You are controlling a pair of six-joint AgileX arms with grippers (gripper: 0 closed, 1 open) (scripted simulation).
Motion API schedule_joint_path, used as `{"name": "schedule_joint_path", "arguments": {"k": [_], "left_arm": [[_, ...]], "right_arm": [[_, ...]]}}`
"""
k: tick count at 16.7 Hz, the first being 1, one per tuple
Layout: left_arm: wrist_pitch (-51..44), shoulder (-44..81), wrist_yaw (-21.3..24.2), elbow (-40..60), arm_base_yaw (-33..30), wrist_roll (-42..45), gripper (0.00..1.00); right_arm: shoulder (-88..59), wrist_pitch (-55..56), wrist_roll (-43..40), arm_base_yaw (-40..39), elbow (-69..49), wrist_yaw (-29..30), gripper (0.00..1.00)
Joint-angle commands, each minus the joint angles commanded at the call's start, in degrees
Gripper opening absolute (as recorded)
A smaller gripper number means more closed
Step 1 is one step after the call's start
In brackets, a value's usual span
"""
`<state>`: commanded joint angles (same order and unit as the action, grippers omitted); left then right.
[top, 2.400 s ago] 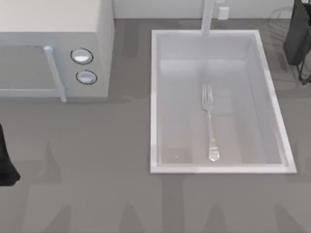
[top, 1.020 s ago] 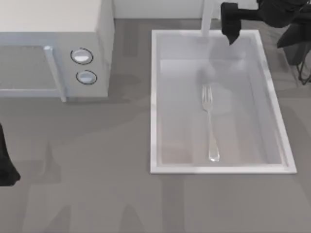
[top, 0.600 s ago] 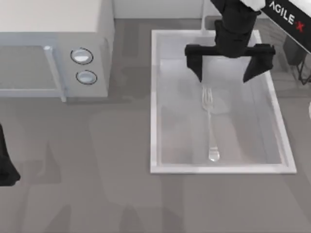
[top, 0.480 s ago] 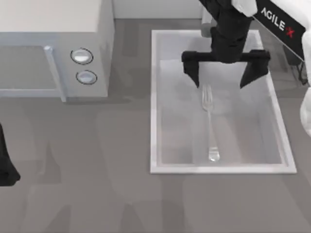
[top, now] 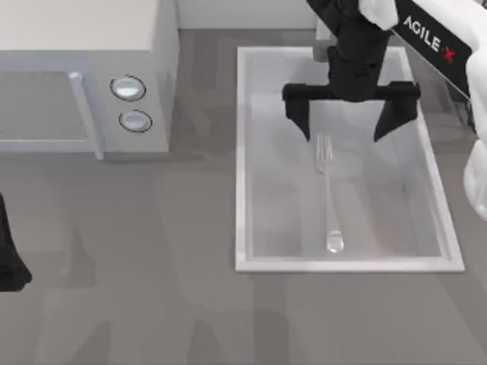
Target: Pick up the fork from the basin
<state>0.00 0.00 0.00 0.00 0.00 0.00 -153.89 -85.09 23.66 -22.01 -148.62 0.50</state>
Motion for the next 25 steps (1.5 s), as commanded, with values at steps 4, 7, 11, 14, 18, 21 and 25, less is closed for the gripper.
{"name": "schedule_joint_path", "arguments": {"k": [4, 7, 11, 14, 18, 21, 25], "left_arm": [[0.00, 0.00, 0.00, 0.00, 0.00, 0.00, 1.00], [0.00, 0.00, 0.00, 0.00, 0.00, 0.00, 1.00], [0.00, 0.00, 0.00, 0.00, 0.00, 0.00, 1.00], [0.00, 0.00, 0.00, 0.00, 0.00, 0.00, 1.00], [0.00, 0.00, 0.00, 0.00, 0.00, 0.00, 1.00], [0.00, 0.00, 0.00, 0.00, 0.00, 0.00, 1.00], [0.00, 0.00, 0.00, 0.00, 0.00, 0.00, 1.00]], "right_arm": [[-8.12, -2.56, 0.12, -0.15, -8.85, 0.12, 1.00], [-17.69, -5.45, 0.21, -0.28, -21.63, 0.26, 1.00], [-31.13, -9.28, 0.22, -0.35, -41.35, 0.48, 1.00], [-39.29, -11.51, 0.15, -0.33, -52.03, 0.61, 1.00], [-44.54, -12.91, 0.08, -0.30, -57.82, 0.70, 1.00], [-44.57, -12.91, 0.08, -0.30, -57.85, 0.70, 1.00], [-44.57, -12.91, 0.08, -0.30, -57.85, 0.70, 0.77]]}}
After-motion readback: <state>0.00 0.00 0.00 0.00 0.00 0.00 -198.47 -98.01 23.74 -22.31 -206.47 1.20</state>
